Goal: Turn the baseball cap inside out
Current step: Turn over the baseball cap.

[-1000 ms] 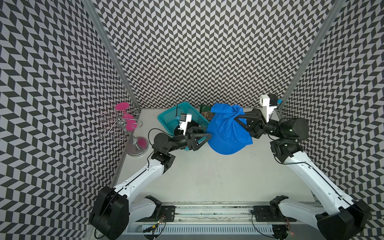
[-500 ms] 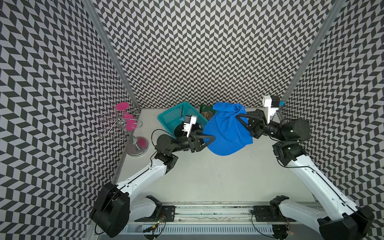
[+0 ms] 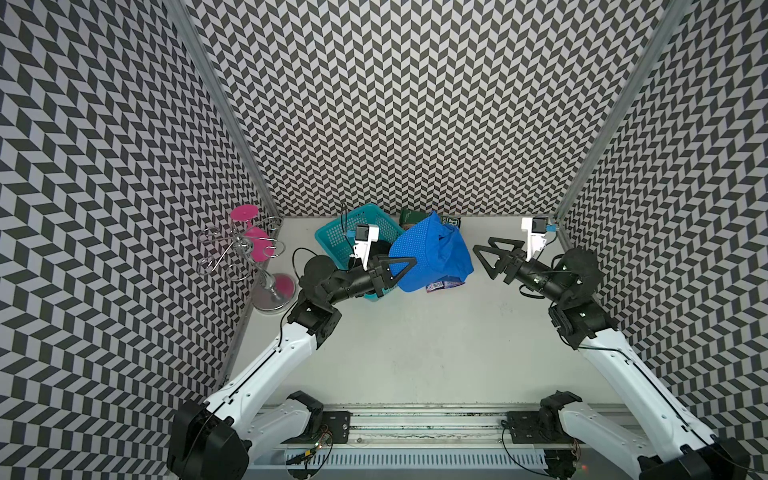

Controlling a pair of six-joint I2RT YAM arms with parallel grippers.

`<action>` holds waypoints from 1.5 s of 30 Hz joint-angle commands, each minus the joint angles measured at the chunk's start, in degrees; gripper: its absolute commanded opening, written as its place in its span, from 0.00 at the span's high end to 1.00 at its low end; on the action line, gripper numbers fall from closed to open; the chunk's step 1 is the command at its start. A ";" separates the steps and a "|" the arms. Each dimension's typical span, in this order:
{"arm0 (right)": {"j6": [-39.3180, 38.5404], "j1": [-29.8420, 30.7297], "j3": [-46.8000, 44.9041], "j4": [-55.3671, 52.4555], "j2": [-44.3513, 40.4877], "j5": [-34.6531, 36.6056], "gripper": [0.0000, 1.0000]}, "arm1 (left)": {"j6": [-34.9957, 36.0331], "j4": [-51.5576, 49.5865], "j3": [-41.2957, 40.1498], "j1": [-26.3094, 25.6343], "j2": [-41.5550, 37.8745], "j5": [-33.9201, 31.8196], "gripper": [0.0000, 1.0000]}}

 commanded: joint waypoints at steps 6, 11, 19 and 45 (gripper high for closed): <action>-4.19 -2.33 1.58 -0.70 3.54 -18.51 0.04 | 17.18 -19.02 5.93 0.64 3.92 9.57 1.00; -14.66 -1.93 4.05 -7.01 5.33 -20.60 0.15 | 17.31 -18.63 6.94 0.58 5.70 14.02 1.00; -33.59 0.09 7.00 -15.96 6.45 -14.07 0.29 | 16.13 -18.41 7.56 0.56 6.42 15.84 1.00; -39.18 5.04 23.07 -29.43 9.73 -6.04 0.97 | 39.12 -54.93 18.93 0.81 10.10 -9.18 1.00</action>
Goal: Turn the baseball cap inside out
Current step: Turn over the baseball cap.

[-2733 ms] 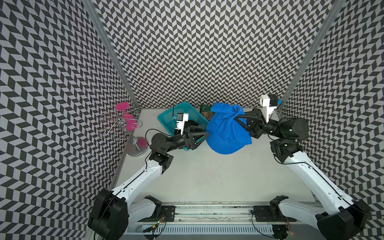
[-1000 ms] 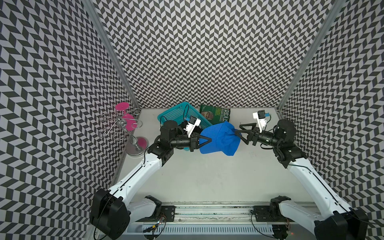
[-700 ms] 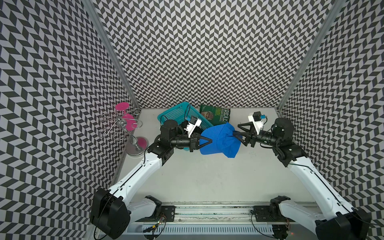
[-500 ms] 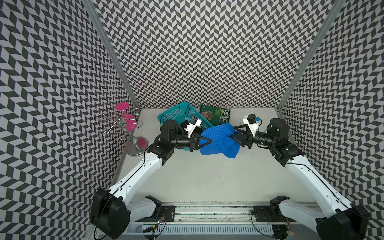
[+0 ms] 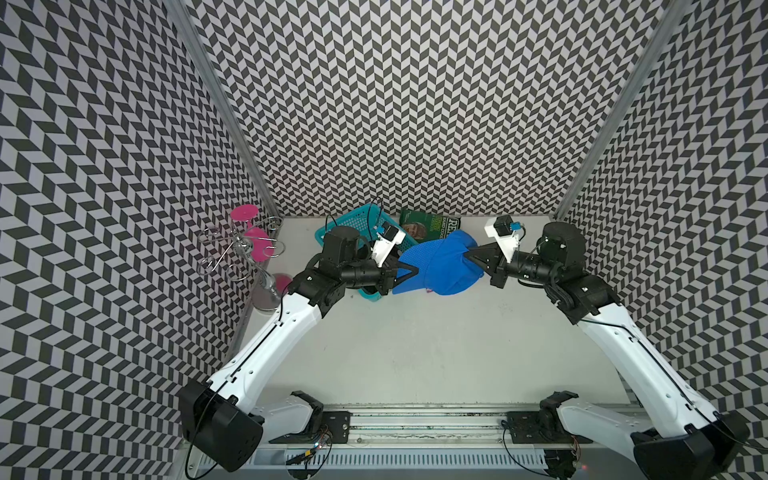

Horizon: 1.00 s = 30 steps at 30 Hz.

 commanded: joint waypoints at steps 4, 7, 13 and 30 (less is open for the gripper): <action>4.61 -0.81 1.77 0.93 1.06 -1.31 0.91 | -0.47 -3.40 -2.18 1.03 0.02 1.21 1.00; 11.94 -1.56 -3.13 7.04 -1.29 1.22 0.64 | -5.67 3.63 -4.54 1.29 -1.53 6.93 1.00; 32.16 -7.08 -13.92 19.81 -6.35 -3.03 0.13 | -13.48 12.06 -7.71 1.71 -2.55 13.81 1.00; 50.74 -14.11 -29.65 29.13 -3.39 -21.06 0.11 | -14.52 13.02 -7.54 1.95 -2.16 15.01 1.00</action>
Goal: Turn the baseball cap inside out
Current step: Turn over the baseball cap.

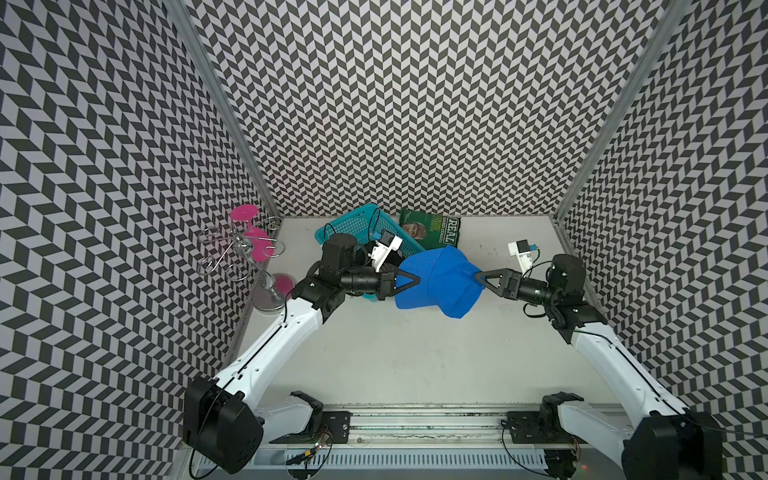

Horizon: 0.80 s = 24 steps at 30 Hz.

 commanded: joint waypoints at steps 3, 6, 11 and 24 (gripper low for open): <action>3.06 -0.13 -1.80 5.69 -0.73 -3.40 0.11 | -0.87 3.03 0.55 0.41 -0.96 1.13 1.00; 3.18 -0.16 -2.56 5.76 -1.47 -3.15 0.11 | -1.78 3.88 0.40 0.41 -0.71 0.79 1.00; 3.94 -0.13 -2.83 7.95 -1.11 -3.29 0.18 | -2.77 5.09 0.29 0.47 -0.24 1.87 1.00; 1.47 -0.12 0.73 7.32 1.28 -5.18 0.56 | -3.92 6.48 -0.57 0.35 0.34 2.97 1.00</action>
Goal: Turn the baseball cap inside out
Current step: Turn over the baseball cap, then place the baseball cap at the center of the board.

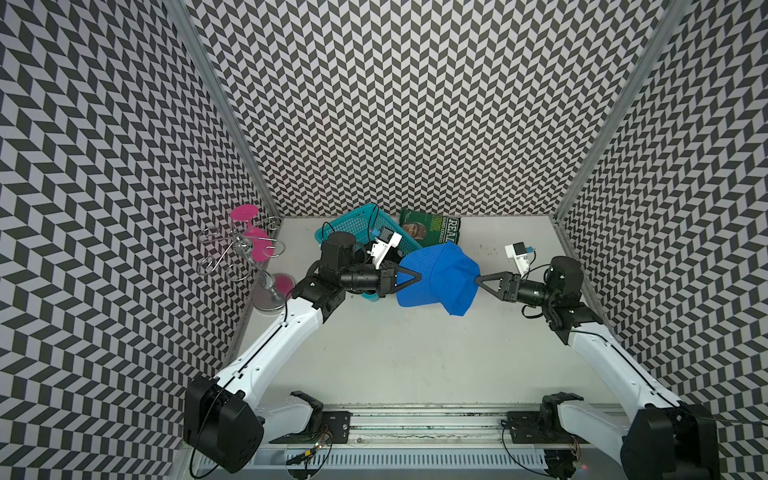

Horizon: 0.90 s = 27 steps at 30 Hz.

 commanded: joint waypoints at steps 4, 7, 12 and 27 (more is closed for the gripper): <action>-4.34 -0.14 2.40 -0.05 0.98 0.53 0.53 | -0.38 2.99 -1.01 0.24 0.23 2.28 1.00; -5.18 -0.14 3.28 -0.67 1.84 1.02 0.50 | -0.53 3.01 -1.00 0.20 0.08 2.73 1.00; -5.11 -0.05 3.95 -0.02 2.41 0.41 0.57 | -1.35 3.51 -1.46 0.25 -0.26 2.81 1.00; -5.94 -0.03 3.78 -0.36 3.10 -0.17 0.75 | -5.76 8.55 -3.55 0.13 -1.10 4.70 1.00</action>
